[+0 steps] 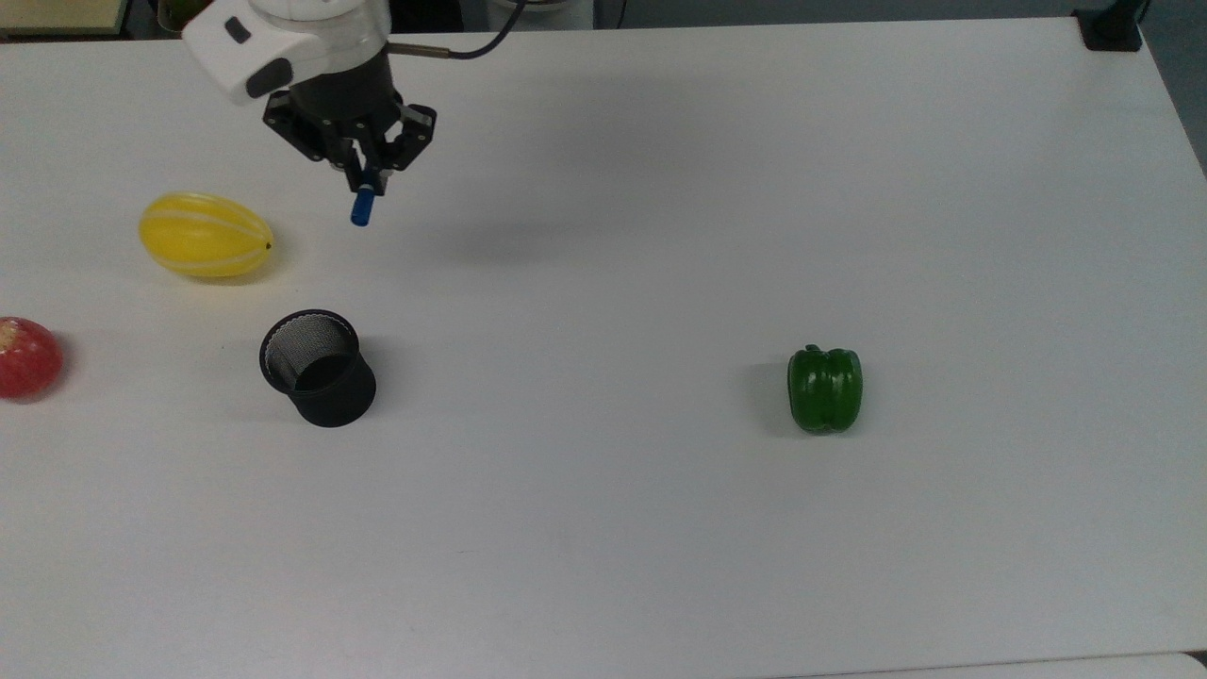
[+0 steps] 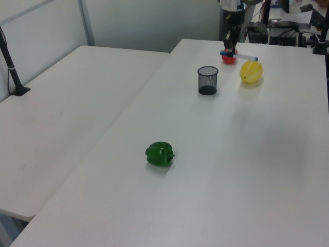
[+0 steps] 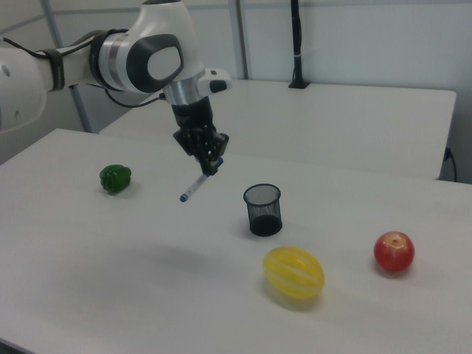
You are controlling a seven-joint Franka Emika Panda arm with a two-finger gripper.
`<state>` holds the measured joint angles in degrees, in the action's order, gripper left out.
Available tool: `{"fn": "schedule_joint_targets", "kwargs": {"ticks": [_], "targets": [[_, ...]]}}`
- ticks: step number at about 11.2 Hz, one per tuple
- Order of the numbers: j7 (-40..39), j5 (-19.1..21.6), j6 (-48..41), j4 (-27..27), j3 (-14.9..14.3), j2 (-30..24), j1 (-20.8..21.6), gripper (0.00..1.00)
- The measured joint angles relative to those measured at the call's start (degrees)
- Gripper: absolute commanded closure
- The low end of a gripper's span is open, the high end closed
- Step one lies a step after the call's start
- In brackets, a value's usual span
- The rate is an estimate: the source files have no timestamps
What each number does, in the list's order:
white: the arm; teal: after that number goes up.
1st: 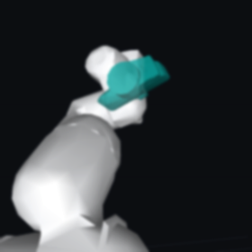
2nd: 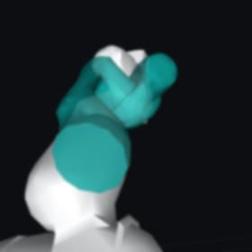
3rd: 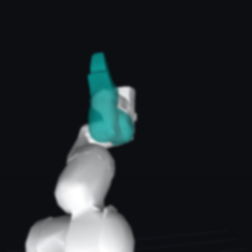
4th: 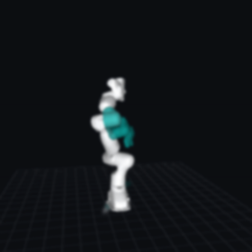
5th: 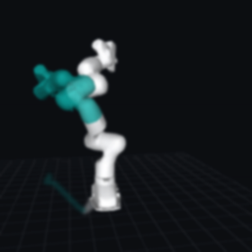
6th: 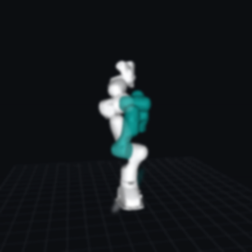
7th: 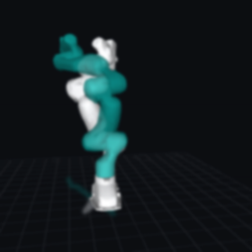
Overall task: Place marker
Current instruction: 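Lift the marker and carry it over the black mesh pen cup, then lower the marker into the pen cup and open the gripper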
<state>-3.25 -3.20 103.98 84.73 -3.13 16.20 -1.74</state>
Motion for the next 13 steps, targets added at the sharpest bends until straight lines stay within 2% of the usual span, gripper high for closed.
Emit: {"fn": "schedule_joint_targets", "kwargs": {"ticks": [7, 10, 13], "targets": [[-0.01, 0.24, 28.13, 0.50, 0.00, 2.44, -3.48, 0.87], [0.02, 0.33, 41.81, 3.93, 0.01, 4.39, -3.48, 0.87], [0.04, 0.34, 50.59, 6.94, 0.02, 6.83, -3.47, 0.87]]}}
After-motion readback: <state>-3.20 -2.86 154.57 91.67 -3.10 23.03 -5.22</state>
